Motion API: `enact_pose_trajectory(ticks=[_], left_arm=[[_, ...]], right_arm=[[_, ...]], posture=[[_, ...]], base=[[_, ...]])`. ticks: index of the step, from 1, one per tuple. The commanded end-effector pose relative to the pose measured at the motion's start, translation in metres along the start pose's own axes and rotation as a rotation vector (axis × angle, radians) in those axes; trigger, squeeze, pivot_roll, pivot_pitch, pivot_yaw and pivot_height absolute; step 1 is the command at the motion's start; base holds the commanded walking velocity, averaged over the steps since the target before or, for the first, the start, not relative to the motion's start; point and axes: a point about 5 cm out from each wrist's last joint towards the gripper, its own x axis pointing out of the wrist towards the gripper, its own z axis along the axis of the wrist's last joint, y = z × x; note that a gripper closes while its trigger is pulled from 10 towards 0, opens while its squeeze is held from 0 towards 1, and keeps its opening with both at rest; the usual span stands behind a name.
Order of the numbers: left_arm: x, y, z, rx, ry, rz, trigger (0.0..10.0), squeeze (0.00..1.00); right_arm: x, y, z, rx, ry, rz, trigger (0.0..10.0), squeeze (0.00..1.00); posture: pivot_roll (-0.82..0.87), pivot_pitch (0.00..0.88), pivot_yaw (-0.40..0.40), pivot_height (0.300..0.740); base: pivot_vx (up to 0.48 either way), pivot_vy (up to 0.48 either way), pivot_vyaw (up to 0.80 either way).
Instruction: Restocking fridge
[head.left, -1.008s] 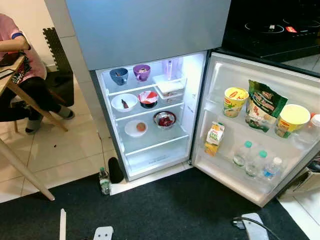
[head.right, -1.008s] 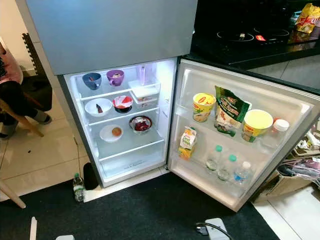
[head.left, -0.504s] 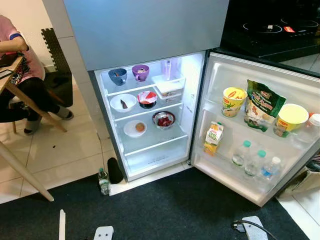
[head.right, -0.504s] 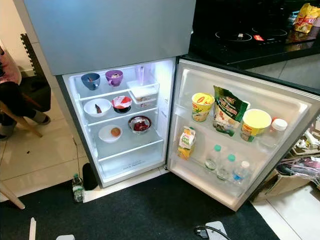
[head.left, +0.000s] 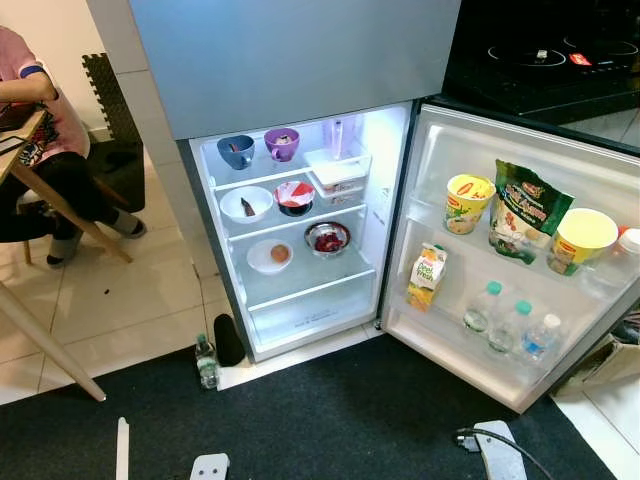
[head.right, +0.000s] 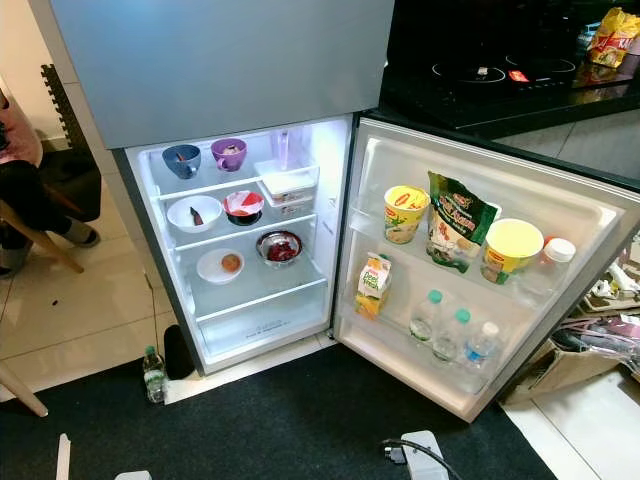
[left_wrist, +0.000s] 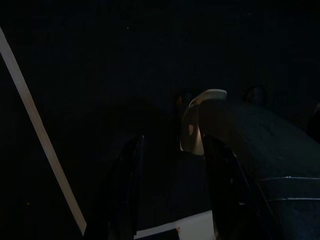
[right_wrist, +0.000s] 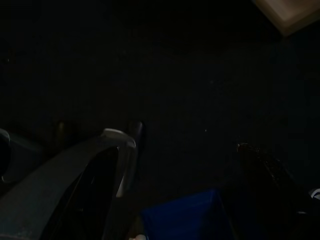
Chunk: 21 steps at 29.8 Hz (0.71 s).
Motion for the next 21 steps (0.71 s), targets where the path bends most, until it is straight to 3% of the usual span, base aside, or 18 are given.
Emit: enact_pose_trajectory(ticks=[1, 13, 21], left_arm=[[0.0, -0.004, -0.005, -0.016, 0.021, -0.014, 10.0, 0.0], [0.0, -0.006, -0.006, -0.022, 0.032, -0.019, 10.0, 0.0], [0.0, -0.003, -0.008, -0.016, 0.038, -0.017, 10.0, 0.0]], right_arm=[[0.0, -0.001, 0.003, 0.019, -0.009, 0.002, 10.0, 0.0], [-0.004, -0.022, 0.007, 0.025, -0.03, 0.011, 10.0, 0.0], [-0.005, -0.023, 0.002, -0.01, -0.028, 0.034, 10.0, 0.0]], posture=[[-0.05, 0.0, -0.006, 0.74], [-0.06, 0.0, -0.005, 0.74], [-0.06, 0.0, -0.001, 0.74]], base=[[0.0, 0.0, 0.0], [0.0, -0.311, 0.0], [0.0, -0.41, 0.75]])
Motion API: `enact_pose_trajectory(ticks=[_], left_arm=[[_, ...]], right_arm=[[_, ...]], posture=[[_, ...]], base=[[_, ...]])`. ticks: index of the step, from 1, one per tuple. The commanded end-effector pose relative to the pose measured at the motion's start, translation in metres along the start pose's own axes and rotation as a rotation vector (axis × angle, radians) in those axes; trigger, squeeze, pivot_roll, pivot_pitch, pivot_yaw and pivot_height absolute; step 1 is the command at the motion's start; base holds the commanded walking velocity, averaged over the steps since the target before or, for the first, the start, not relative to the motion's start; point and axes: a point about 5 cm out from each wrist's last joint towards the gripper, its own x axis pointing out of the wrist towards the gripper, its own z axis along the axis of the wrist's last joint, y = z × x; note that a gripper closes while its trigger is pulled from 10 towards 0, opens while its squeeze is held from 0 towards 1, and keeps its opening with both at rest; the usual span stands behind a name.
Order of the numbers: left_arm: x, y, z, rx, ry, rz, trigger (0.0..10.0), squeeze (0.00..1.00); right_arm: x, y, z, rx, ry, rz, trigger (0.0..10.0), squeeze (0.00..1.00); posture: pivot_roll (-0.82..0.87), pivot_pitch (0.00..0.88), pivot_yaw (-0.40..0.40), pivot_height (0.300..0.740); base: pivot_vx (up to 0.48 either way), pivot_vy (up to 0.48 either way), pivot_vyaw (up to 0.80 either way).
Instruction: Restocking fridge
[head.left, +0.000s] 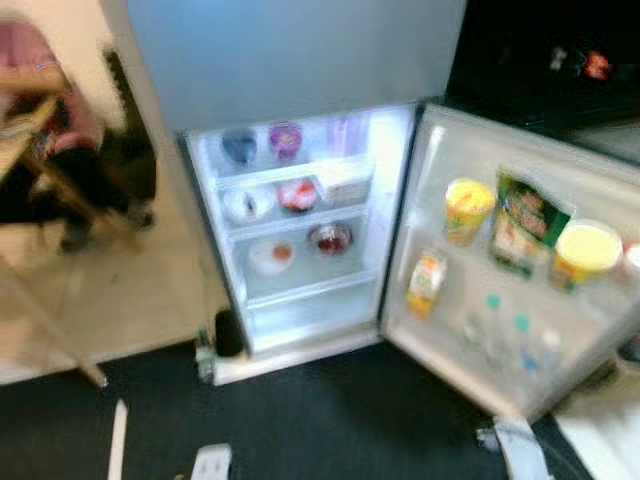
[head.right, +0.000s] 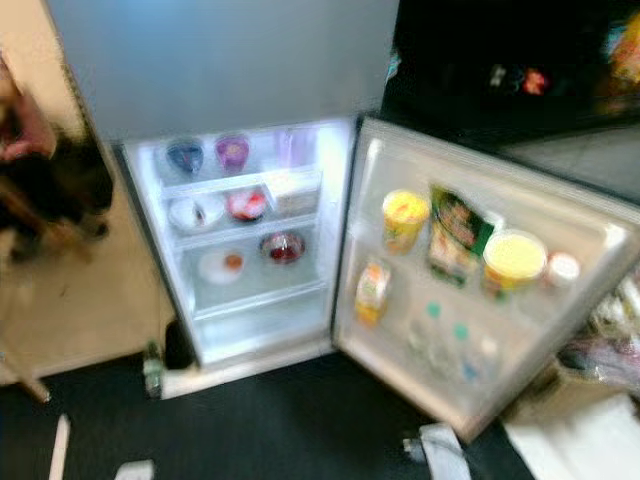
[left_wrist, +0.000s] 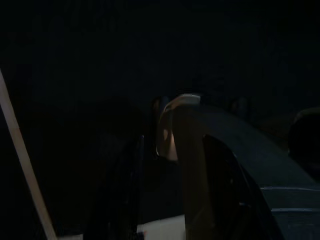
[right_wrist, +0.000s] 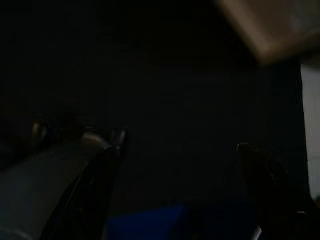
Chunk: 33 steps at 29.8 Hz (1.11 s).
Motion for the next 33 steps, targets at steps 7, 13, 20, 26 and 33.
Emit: enact_pose_trajectory(ticks=[7, 13, 20, 26, 33], left_arm=[[-0.002, 0.004, -0.012, 0.001, 0.045, -0.002, 10.0, 0.0], [-0.003, 0.006, -0.014, -0.001, 0.048, -0.004, 10.0, 0.0], [-0.003, 0.006, -0.015, -0.007, 0.049, -0.01, 10.0, 0.0], [-0.003, 0.005, -0.015, -0.02, 0.047, -0.007, 10.0, 0.0], [-0.003, 0.003, -0.014, -0.035, 0.04, -0.002, 10.0, 0.0]], right_arm=[[0.001, 0.007, -0.003, 0.008, 0.009, 0.007, 10.0, 0.0], [0.002, 0.009, -0.004, 0.023, 0.008, 0.009, 10.0, 0.0], [0.002, 0.01, 0.001, 0.053, -0.006, 0.023, 10.0, 0.0], [0.002, 0.009, 0.004, 0.045, -0.015, 0.01, 10.0, 0.0], [0.004, 0.015, 0.006, 0.052, -0.039, 0.013, 10.0, 0.0]], posture=[[-0.05, 0.0, 0.007, 0.74], [-0.05, 0.0, 0.008, 0.74], [-0.05, 0.0, 0.006, 0.74], [-0.05, 0.0, 0.006, 0.74], [-0.05, 0.0, 0.004, 0.74]], base=[[0.0, -0.417, 0.11], [0.0, -0.427, 0.0], [0.0, -0.433, -0.31], [0.0, -0.334, -0.25], [0.0, 0.0, 0.0]])
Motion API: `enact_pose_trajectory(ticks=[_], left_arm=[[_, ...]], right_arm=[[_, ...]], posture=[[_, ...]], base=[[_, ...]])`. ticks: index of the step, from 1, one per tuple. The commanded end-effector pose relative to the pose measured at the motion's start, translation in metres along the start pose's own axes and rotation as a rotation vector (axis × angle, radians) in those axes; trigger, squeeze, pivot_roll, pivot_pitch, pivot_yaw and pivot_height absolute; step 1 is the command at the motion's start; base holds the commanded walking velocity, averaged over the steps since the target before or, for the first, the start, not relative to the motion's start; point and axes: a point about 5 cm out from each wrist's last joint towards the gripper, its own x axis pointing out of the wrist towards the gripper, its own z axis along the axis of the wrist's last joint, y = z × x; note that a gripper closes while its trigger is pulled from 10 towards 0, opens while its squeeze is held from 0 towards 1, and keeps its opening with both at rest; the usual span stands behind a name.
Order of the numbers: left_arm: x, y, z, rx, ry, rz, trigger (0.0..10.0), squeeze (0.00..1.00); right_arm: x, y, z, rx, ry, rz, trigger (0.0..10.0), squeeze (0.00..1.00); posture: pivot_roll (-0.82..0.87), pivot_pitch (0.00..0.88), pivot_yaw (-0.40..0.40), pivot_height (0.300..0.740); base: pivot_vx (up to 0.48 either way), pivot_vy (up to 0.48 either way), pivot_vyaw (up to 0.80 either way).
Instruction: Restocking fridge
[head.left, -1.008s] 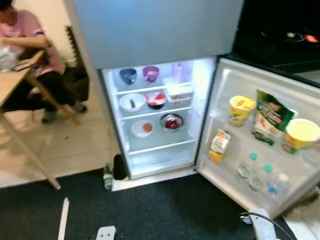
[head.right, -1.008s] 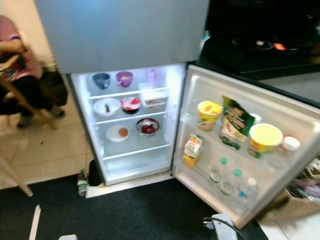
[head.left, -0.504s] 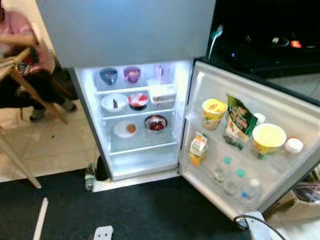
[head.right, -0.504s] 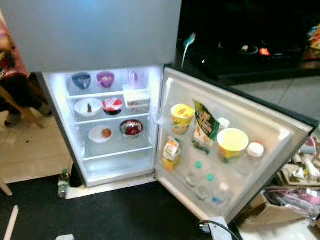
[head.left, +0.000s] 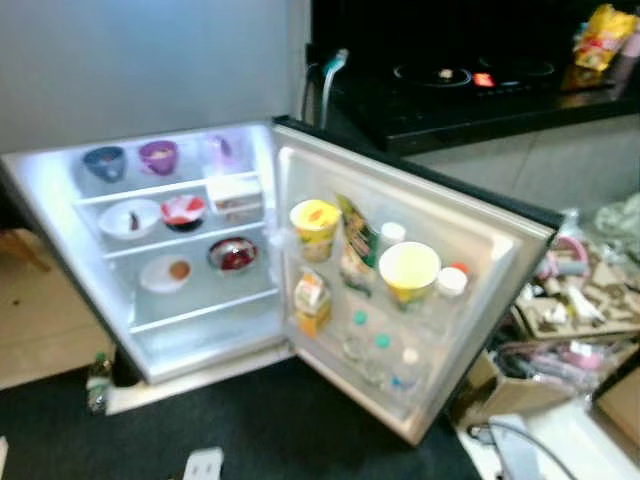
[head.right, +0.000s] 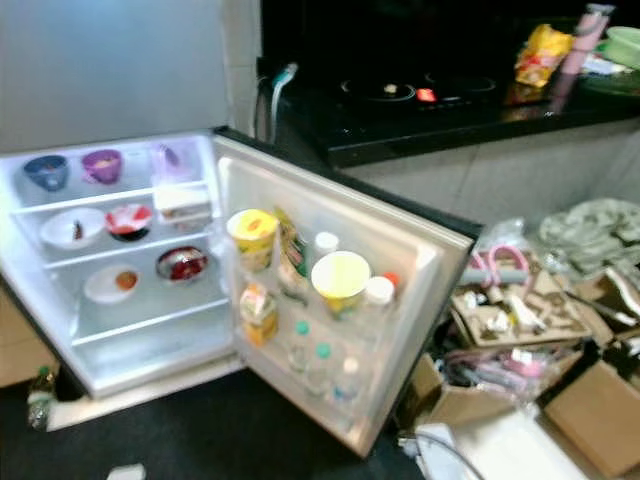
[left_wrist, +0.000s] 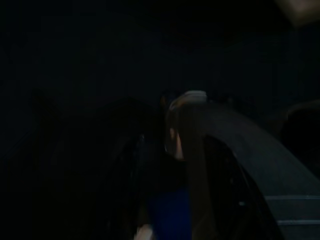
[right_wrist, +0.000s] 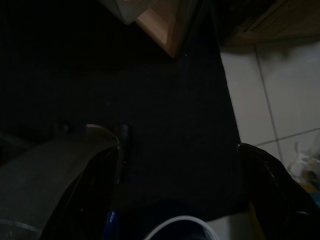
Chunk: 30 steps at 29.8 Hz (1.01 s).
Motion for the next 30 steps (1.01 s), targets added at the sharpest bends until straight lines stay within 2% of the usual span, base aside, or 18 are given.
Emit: enact_pose_trajectory(ticks=[1, 5, 7, 8, 9, 14, 15, 16, 18, 20, 24, 25, 26, 27, 30], left_arm=[[-0.002, 0.0, -0.013, -0.01, 0.05, 0.007, 10.0, 0.0], [-0.002, 0.0, -0.013, -0.009, 0.05, 0.007, 10.0, 0.0], [-0.001, 0.0, -0.012, -0.009, 0.05, 0.001, 10.0, 0.0], [-0.001, -0.001, -0.013, -0.004, 0.052, -0.003, 10.0, 0.0], [-0.001, -0.001, -0.013, -0.004, 0.052, -0.003, 10.0, 0.0], [-0.002, 0.0, -0.014, 0.009, 0.061, -0.004, 10.0, 0.0], [-0.002, 0.0, -0.014, 0.009, 0.061, -0.004, 10.0, 0.0], [-0.002, -0.001, -0.014, 0.001, 0.061, -0.001, 10.0, 0.0], [-0.002, -0.001, -0.014, 0.001, 0.061, -0.001, 10.0, 0.0], [0.0, -0.004, -0.013, 0.0, 0.059, 0.001, 10.0, 0.0], [0.0, -0.006, -0.012, -0.003, 0.056, -0.002, 10.0, 0.0], [0.0, -0.006, -0.012, -0.004, 0.056, -0.003, 10.0, 0.0], [0.0, -0.006, -0.012, -0.004, 0.056, -0.003, 10.0, 0.0], [0.0, -0.006, -0.012, -0.005, 0.058, -0.006, 10.0, 0.0], [0.0, -0.004, -0.013, -0.008, 0.059, -0.006, 10.0, 0.0]], right_arm=[[0.001, 0.002, 0.01, 0.029, -0.052, -0.01, 10.0, 0.0], [0.001, -0.002, 0.017, 0.037, -0.078, -0.037, 10.0, 0.0], [-0.002, -0.016, 0.036, 0.078, -0.145, -0.102, 10.0, 0.0], [-0.006, -0.028, 0.057, 0.106, -0.21, -0.158, 10.0, 0.0], [-0.006, -0.028, 0.057, 0.106, -0.21, -0.158, 10.0, 0.0], [-0.02, -0.057, 0.102, 0.122, -0.343, -0.277, 10.0, 0.0], [-0.02, -0.057, 0.102, 0.122, -0.343, -0.277, 10.0, 0.0], [-0.026, -0.065, 0.115, 0.121, -0.379, -0.315, 10.0, 0.0], [-0.026, -0.065, 0.115, 0.121, -0.379, -0.315, 10.0, 0.0], [-0.033, -0.075, 0.131, 0.112, -0.429, -0.379, 10.0, 0.0], [-0.038, -0.079, 0.141, 0.144, -0.467, -0.403, 10.0, 0.0], [-0.038, -0.078, 0.143, 0.149, -0.474, -0.402, 9.2, 0.0], [-0.039, -0.078, 0.145, 0.152, -0.479, -0.402, 9.2, 0.0], [-0.04, -0.078, 0.148, 0.167, -0.492, -0.4, 0.0, 0.0], [-0.043, -0.078, 0.158, 0.252, -0.55, -0.382, 0.0, 0.0]], posture=[[-0.05, 0.0, 0.004, 0.74], [-0.05, 0.0, 0.005, 0.74], [-0.05, 0.0, 0.005, 0.74], [-0.05, 0.0, 0.005, 0.74], [-0.05, 0.0, 0.005, 0.74], [-0.05, 0.0, 0.004, 0.74], [-0.05, 0.0, 0.004, 0.74], [-0.05, 0.0, 0.003, 0.74], [-0.05, 0.0, 0.003, 0.74], [-0.05, 0.0, -0.005, 0.74], [-0.05, 0.0, -0.005, 0.74], [-0.05, 0.0, -0.005, 0.74], [-0.05, 0.0, -0.005, 0.74], [-0.05, 0.0, -0.005, 0.74], [-0.05, 0.0, -0.007, 0.74]], base=[[0.0, 0.0, 0.0], [0.0, 0.0, 0.0], [0.0, 0.0, 0.0], [0.0, 0.0, 0.0], [0.0, 0.0, 0.0], [0.0, -0.472, 0.0], [0.0, -0.472, 0.0], [0.0, -0.296, 0.0], [0.0, -0.296, 0.0], [0.0, 0.0, 0.0], [0.0, 0.0, 0.0], [0.0, 0.0, 0.0], [0.0, 0.0, 0.0], [0.0, 0.0, 0.0], [0.0, 0.0, 0.0]])
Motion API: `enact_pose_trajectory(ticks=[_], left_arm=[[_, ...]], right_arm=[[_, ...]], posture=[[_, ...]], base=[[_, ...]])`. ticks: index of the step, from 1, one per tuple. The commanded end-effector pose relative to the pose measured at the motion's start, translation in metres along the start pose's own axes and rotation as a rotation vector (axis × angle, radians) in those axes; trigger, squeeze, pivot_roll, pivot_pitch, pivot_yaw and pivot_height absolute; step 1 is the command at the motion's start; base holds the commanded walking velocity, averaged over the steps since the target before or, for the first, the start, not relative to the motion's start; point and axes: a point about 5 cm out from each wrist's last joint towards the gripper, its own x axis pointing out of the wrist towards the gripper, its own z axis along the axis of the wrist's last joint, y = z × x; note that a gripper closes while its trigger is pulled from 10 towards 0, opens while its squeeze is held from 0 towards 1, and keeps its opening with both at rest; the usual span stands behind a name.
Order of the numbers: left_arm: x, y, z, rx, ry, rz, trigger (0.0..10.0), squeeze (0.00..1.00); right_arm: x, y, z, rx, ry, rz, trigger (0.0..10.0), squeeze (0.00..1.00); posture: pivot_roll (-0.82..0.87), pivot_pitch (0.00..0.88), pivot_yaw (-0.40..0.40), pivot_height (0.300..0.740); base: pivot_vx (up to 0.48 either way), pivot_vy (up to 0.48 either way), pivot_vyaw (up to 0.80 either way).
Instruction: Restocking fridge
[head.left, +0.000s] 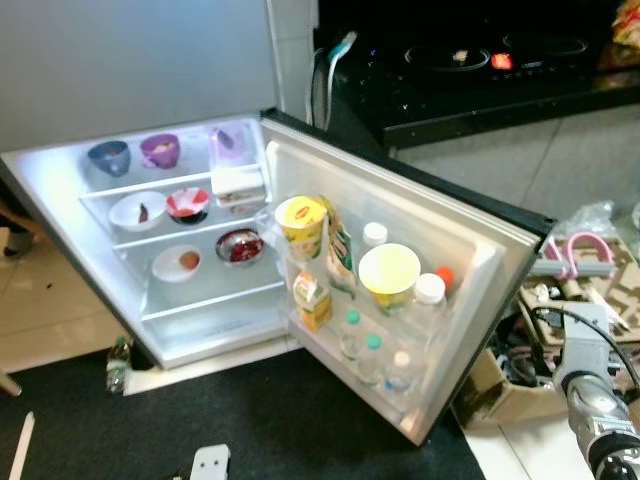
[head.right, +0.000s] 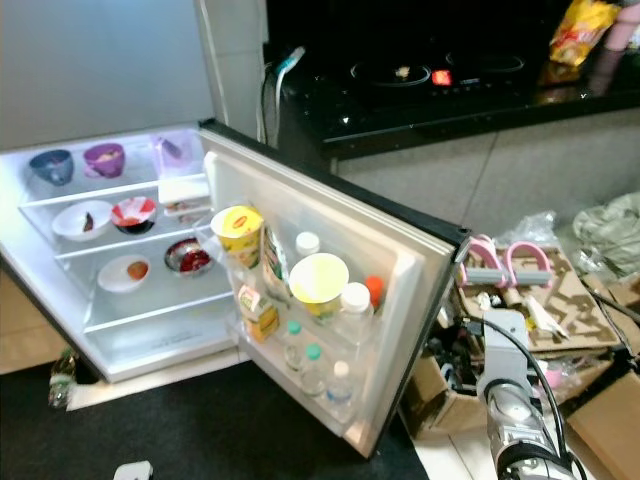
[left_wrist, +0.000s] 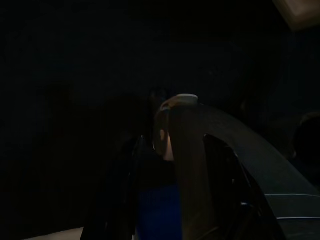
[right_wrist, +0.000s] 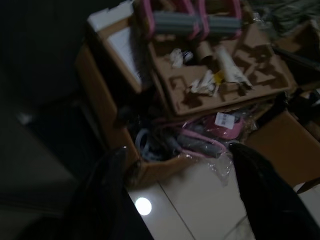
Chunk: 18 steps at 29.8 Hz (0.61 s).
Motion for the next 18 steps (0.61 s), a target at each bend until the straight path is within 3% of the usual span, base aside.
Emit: enact_pose_trajectory(ticks=[1, 2, 4, 5, 6, 7, 8, 9, 12, 15, 16, 18], left_arm=[[-0.002, 0.0, -0.014, -0.004, 0.057, -0.008, 10.0, 0.0], [-0.002, 0.0, -0.014, -0.004, 0.057, -0.008, 10.0, 0.0], [-0.002, 0.002, -0.015, 0.001, 0.06, -0.009, 10.0, 0.0], [-0.003, 0.003, -0.015, 0.009, 0.062, -0.006, 10.0, 0.0], [-0.003, 0.003, -0.015, 0.011, 0.062, -0.005, 10.0, 0.0], [-0.003, 0.003, -0.015, 0.011, 0.061, -0.004, 10.0, 0.0], [-0.003, 0.003, -0.015, 0.01, 0.061, -0.004, 10.0, 0.0], [-0.003, 0.003, -0.015, 0.009, 0.06, -0.003, 10.0, 0.0], [-0.002, 0.001, -0.014, 0.007, 0.059, -0.007, 10.0, 0.0], [-0.001, -0.003, -0.013, 0.008, 0.06, -0.013, 10.0, 0.0], [-0.001, -0.003, -0.013, 0.008, 0.06, -0.013, 10.0, 0.0], [-0.001, -0.004, -0.013, 0.009, 0.06, -0.014, 10.0, 0.0]], right_arm=[[0.002, 0.005, 0.014, 0.1, -0.058, 0.015, 0.0, 0.0], [0.002, 0.005, 0.014, 0.1, -0.058, 0.015, 0.0, 0.0], [0.003, 0.013, 0.032, 0.279, -0.125, 0.107, 0.0, 0.0], [0.003, 0.025, 0.046, 0.354, -0.185, 0.219, 0.0, 0.0], [0.002, 0.029, 0.05, 0.359, -0.199, 0.253, 0.0, 0.0], [0.002, 0.034, 0.055, 0.374, -0.216, 0.291, 4.2, 0.0], [0.002, 0.036, 0.058, 0.385, -0.226, 0.312, 4.2, 0.0], [0.001, 0.038, 0.063, 0.437, -0.242, 0.348, 10.0, 0.0], [-0.001, 0.045, 0.079, 0.538, -0.298, 0.475, 10.0, 0.0], [-0.006, 0.057, 0.087, 0.506, -0.328, 0.646, 10.0, 0.0], [-0.006, 0.057, 0.087, 0.506, -0.328, 0.646, 10.0, 0.0], [-0.009, 0.066, 0.088, 0.447, -0.331, 0.747, 10.0, 0.0]], posture=[[-0.05, 0.0, -0.007, 0.74], [-0.05, 0.0, -0.007, 0.74], [-0.05, 0.0, -0.005, 0.74], [-0.05, 0.0, -0.004, 0.74], [-0.05, 0.0, -0.004, 0.74], [-0.05, 0.0, -0.004, 0.74], [-0.05, 0.0, -0.004, 0.74], [-0.05, 0.0, -0.006, 0.74], [-0.05, 0.0, -0.006, 0.74], [-0.06, 0.0, -0.001, 0.74], [-0.06, 0.0, -0.001, 0.74], [-0.06, 0.0, -0.001, 0.74]], base=[[0.0, 0.0, 0.0], [0.0, 0.0, 0.0], [0.0, 0.0, 0.0], [0.0, 0.0, 0.0], [0.0, 0.0, 0.0], [0.0, 0.0, 0.0], [0.0, 0.0, 0.0], [0.0, 0.0, 0.0], [0.0, 0.0, 0.0], [0.0, 0.0, 0.0], [0.0, 0.0, 0.0], [0.0, 0.0, 0.0]])
